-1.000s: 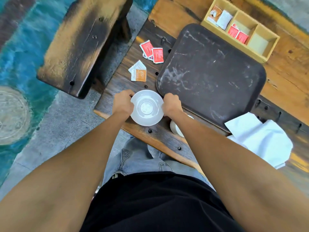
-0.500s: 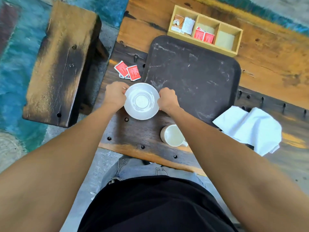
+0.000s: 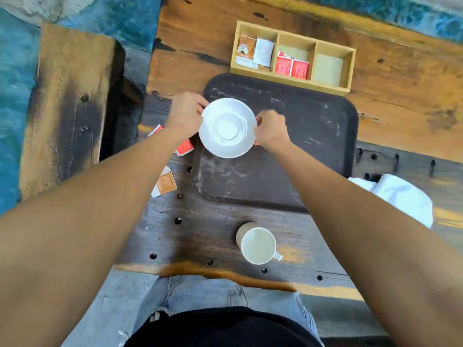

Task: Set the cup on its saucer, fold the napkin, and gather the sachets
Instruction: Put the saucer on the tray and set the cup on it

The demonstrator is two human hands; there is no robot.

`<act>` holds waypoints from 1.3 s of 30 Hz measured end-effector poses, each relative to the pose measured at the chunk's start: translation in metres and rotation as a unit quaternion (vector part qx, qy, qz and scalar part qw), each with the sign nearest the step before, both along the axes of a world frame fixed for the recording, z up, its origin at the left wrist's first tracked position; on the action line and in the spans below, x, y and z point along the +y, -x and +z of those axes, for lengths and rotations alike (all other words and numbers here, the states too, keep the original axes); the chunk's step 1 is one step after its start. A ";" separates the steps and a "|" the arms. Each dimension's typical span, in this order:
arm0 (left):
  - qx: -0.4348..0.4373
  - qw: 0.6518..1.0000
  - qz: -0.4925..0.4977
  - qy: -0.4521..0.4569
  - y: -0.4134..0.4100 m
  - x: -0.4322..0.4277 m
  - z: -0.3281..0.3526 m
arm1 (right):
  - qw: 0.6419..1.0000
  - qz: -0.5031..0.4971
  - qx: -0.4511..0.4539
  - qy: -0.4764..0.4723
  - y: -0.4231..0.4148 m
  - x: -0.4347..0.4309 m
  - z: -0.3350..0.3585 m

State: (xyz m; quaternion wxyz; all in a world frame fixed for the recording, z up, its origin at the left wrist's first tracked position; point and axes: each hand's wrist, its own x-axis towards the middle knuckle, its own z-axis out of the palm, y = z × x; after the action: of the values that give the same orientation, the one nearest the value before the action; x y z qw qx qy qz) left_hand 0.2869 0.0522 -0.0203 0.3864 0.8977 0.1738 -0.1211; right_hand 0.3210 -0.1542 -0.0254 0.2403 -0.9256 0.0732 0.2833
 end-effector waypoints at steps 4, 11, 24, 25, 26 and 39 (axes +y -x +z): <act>-0.001 0.999 -0.029 -0.027 -0.035 -0.002 -0.008 | 1.000 -0.003 -0.008 0.005 -0.030 -0.003 -0.007; 0.009 0.999 -0.024 -0.036 -0.062 -0.013 -0.023 | 1.000 -0.017 0.006 0.009 -0.055 -0.008 -0.025; 0.030 0.997 0.062 -0.034 -0.064 -0.025 -0.034 | 0.999 -0.046 -0.004 -0.017 -0.070 -0.012 -0.039; 0.027 0.997 0.058 -0.038 -0.062 -0.027 -0.032 | 0.999 -0.048 -0.002 -0.022 -0.068 -0.012 -0.039; 0.022 0.997 0.052 -0.043 -0.058 -0.028 -0.031 | 0.998 -0.049 0.000 -0.025 -0.066 -0.013 -0.038; 0.006 0.999 -0.039 -0.037 0.076 -0.038 -0.044 | 0.996 -0.071 0.023 -0.045 0.018 -0.048 -0.020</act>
State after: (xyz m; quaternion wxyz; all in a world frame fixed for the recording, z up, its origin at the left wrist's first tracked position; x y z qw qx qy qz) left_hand 0.2112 0.0139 -0.0638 0.3471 0.9167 0.1448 -0.1347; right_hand 0.3025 -0.2019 -0.0453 0.2991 -0.8995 0.1316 0.2901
